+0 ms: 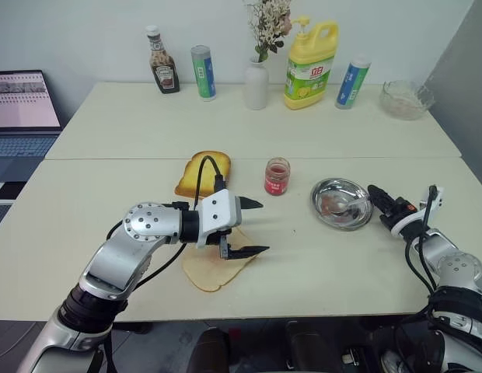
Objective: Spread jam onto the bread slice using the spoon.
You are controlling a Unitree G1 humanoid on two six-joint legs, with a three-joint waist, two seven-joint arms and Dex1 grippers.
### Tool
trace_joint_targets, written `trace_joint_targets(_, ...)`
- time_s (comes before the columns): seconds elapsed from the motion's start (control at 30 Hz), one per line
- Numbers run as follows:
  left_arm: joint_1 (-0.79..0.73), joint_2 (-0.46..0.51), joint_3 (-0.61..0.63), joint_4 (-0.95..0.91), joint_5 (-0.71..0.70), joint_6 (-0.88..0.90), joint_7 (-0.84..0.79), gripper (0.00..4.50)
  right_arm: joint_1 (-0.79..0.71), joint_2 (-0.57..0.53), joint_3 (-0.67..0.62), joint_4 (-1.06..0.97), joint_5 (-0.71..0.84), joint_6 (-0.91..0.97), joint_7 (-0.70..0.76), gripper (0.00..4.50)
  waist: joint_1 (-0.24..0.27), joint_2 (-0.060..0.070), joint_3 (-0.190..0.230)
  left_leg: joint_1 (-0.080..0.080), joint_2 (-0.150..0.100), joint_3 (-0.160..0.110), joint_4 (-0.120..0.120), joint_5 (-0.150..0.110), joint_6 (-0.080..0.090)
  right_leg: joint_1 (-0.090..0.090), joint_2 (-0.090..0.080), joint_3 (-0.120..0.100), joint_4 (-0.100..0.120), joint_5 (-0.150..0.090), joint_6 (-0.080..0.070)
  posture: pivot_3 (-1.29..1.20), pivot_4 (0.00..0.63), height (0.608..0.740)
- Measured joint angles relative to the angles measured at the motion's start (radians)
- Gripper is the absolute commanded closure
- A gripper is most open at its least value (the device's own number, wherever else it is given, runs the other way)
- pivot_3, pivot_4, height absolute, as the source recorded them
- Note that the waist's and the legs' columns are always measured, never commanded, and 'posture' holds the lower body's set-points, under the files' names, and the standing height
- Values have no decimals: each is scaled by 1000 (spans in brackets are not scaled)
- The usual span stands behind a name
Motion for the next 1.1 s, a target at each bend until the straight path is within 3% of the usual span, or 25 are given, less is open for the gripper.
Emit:
trace_joint_targets(0.33, 8, -13, 15, 13, 3, 3, 22, 0, 9, -13, -16, -5, 6, -11, 32, 4483, 0, 0, 0, 0, 0, 0, 0, 0, 0, 0, 0, 0, 0, 0, 0, 0, 150, 740)
trace_joint_targets(0.57, 108, -24, 182, -5, -32, 97, 155, 0, 69, -26, 3, -324, 17, 26, -32, 4483, -7, 1, 0, -1, 1, 1, -1, 0, 0, -3, 0, 1, 1, 0, 0, 0, 150, 740)
trace_joint_targets(0.7, 152, -3, 233, -12, -46, 127, 165, 0, 11, -54, 22, -524, 97, 87, -107, 4483, -7, 1, 0, -3, 1, 1, -1, 0, 0, -5, 0, 1, 2, 0, 0, 0, 150, 740)
trace_joint_targets(0.87, 125, 2, 241, -10, -52, 155, 186, 0, -204, -43, 176, -559, 64, 89, -161, 4483, -9, 1, 0, -3, 1, 2, 0, 0, 0, -7, 0, 1, 2, 1, 0, 0, 150, 740)
trace_joint_targets(1.1, 91, -1, 236, -4, -52, 178, 203, 0, -365, 3, 432, -445, -176, -80, -62, 4483, 0, 1, 0, -13, 1, -1, 1, 0, 0, -14, 0, -2, 1, 4, -4, 0, 150, 740)
